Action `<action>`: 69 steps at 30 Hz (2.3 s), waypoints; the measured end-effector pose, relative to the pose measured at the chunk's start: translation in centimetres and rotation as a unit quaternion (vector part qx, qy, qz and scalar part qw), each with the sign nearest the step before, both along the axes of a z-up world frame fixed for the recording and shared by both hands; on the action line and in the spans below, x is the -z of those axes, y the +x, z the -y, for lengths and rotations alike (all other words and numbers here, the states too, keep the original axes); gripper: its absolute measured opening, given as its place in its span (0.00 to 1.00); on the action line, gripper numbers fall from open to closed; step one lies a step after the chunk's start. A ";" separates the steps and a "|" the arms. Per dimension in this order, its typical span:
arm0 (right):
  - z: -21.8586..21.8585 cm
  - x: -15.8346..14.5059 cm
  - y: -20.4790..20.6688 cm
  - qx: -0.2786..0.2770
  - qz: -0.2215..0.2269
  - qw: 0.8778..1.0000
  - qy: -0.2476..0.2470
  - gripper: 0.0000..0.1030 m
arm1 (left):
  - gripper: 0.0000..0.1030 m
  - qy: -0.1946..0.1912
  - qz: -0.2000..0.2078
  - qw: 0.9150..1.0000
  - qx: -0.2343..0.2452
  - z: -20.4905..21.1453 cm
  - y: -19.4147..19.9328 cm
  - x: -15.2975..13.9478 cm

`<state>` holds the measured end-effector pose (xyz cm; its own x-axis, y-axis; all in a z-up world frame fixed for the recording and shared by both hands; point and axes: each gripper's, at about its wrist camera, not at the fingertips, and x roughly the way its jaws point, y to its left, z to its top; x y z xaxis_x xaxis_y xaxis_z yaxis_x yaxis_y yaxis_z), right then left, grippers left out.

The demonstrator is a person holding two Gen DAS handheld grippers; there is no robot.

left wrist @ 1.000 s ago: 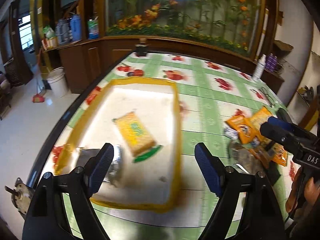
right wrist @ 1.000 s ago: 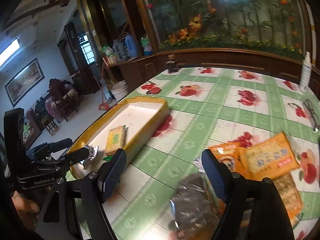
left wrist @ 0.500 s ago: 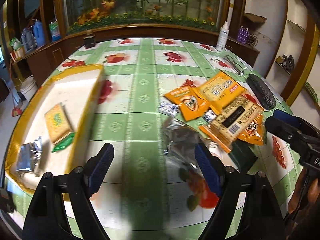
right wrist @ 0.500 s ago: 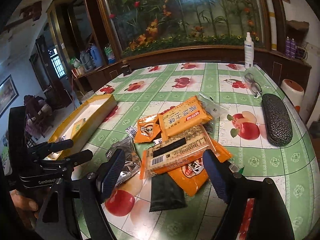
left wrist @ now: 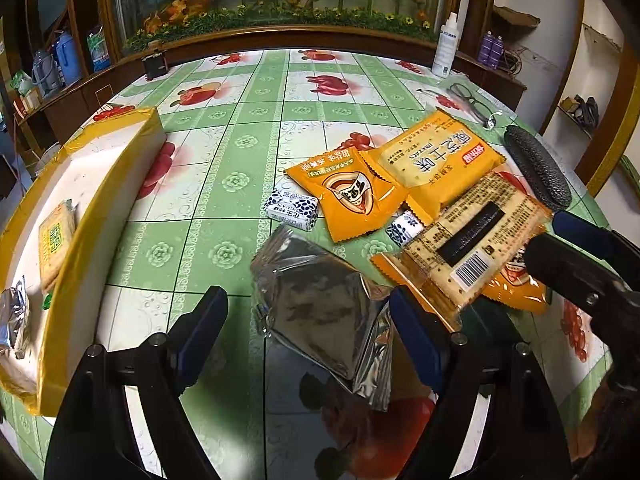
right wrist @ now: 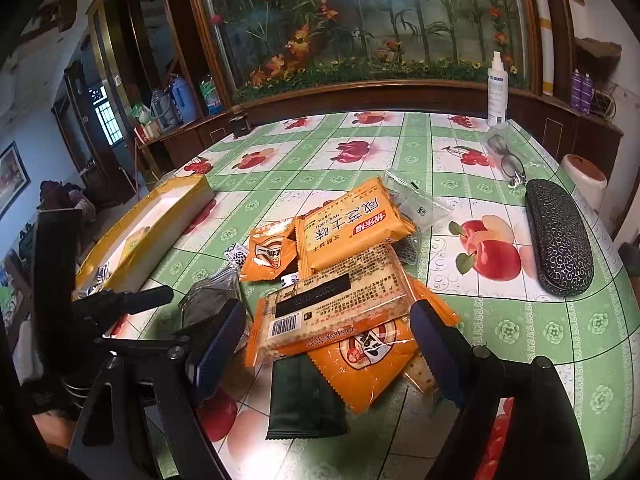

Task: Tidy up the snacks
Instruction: 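Grasp another silver foil packet with the left gripper while the right grasps the barcode cracker pack, then carry both packs over the tray and open both grippers to drop them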

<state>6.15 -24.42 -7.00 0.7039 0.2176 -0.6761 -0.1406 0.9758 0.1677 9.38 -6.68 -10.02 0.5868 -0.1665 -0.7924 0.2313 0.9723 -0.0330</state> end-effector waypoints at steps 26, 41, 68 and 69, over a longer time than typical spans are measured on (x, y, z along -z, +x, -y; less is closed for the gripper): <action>-5.0 2.9 5.7 0.051 -0.057 0.996 -0.049 0.86 | 0.82 0.004 -0.024 0.999 -0.049 -4.9 1.4 1.3; -5.4 3.2 5.4 0.024 -0.036 0.983 -0.178 0.49 | 0.66 0.007 -0.013 0.999 -0.041 -5.6 1.6 1.2; -7.7 4.9 4.9 0.039 -0.057 0.978 -0.194 0.57 | 0.63 -0.044 0.004 0.998 -0.036 -7.2 -1.7 -1.2; -7.4 4.7 4.7 0.038 -0.056 0.980 -0.185 0.55 | 0.63 -0.046 0.007 0.998 -0.036 -7.3 -1.8 -1.5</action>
